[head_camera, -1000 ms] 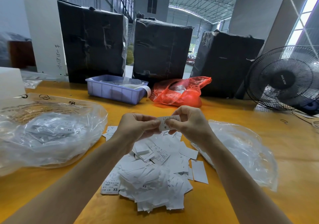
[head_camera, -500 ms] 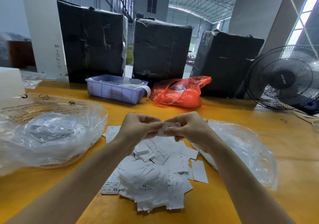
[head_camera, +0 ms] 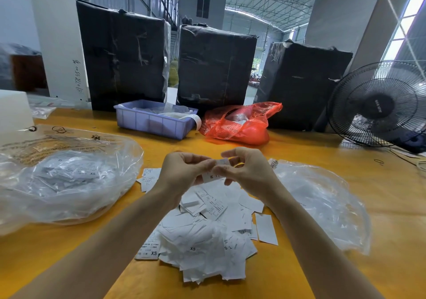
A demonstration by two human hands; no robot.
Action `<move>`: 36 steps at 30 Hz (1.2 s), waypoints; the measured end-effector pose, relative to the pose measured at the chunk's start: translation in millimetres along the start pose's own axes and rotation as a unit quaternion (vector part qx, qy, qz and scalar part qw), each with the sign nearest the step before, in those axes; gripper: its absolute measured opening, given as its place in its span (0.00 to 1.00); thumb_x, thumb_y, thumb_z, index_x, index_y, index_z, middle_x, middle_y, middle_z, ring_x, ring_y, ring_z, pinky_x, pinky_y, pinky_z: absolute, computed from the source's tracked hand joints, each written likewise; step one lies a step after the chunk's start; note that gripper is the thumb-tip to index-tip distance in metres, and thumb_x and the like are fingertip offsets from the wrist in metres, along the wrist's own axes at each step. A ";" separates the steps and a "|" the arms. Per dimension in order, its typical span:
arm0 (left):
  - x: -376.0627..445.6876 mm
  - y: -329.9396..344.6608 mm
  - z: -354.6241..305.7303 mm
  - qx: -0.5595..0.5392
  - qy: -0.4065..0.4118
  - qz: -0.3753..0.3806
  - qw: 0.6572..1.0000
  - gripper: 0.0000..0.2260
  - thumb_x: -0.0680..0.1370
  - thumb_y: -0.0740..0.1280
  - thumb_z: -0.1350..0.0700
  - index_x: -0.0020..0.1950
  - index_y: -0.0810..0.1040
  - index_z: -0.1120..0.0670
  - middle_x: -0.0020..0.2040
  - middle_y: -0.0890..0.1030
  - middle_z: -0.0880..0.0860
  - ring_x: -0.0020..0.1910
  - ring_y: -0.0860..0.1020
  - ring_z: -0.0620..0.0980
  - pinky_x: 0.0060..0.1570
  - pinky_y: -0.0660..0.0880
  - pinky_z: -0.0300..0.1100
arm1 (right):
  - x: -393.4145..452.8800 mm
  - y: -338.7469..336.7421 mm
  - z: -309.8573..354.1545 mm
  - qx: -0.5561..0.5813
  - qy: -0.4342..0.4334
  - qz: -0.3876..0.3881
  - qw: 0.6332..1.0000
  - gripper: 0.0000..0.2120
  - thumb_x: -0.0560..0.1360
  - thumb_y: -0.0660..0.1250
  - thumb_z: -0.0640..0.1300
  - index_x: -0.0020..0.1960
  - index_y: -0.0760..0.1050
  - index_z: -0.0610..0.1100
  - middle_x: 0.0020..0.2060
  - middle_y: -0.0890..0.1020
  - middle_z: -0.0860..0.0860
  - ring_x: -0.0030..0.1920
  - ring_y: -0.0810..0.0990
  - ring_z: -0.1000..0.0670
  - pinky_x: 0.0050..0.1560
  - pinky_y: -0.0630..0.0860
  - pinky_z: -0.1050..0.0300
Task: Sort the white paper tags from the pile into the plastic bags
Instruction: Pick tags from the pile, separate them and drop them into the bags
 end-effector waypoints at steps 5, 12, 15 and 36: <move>-2.0 1.6 2.9 -0.050 -0.026 -0.011 0.998 0.01 0.72 0.71 0.66 0.41 0.81 0.63 0.36 0.84 0.56 0.33 0.83 0.49 0.34 0.80 0.39 | -3.4 22.0 13.4 -0.066 -0.061 0.074 0.993 0.15 0.72 0.72 0.48 0.57 0.81 0.45 0.50 0.81 0.49 0.49 0.77 0.54 0.51 0.75 0.55; -1.2 -3.2 2.7 -0.076 -0.025 -0.067 0.995 0.03 0.72 0.72 0.63 0.41 0.79 0.61 0.40 0.82 0.60 0.39 0.81 0.54 0.39 0.81 0.41 | -0.4 10.2 -0.2 0.133 0.041 0.019 0.990 0.29 0.70 0.73 0.35 0.69 0.68 0.39 0.49 0.78 0.43 0.37 0.82 0.50 0.41 0.82 0.60; -2.2 -1.8 4.0 -0.133 -0.046 -0.073 0.987 0.03 0.72 0.71 0.63 0.41 0.78 0.61 0.41 0.81 0.60 0.39 0.80 0.52 0.35 0.81 0.38 | -1.0 9.9 4.9 0.121 0.010 0.009 0.993 0.25 0.71 0.72 0.34 0.66 0.72 0.38 0.48 0.81 0.40 0.39 0.83 0.47 0.44 0.82 0.56; -7.8 7.8 14.0 -0.139 -0.190 0.013 0.972 0.07 0.71 0.72 0.54 0.44 0.77 0.56 0.41 0.82 0.55 0.42 0.78 0.52 0.38 0.73 0.41 | -1.1 5.0 -12.3 0.226 0.107 0.012 0.968 0.04 0.71 0.72 0.38 0.46 0.82 0.39 0.34 0.84 0.47 0.32 0.79 0.55 0.36 0.75 0.64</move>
Point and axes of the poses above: each hand's wrist, its own x-axis towards the middle knuckle, its own y-axis out of the palm, z = x × y, the point moved 6 cm from there along x, towards the middle knuckle
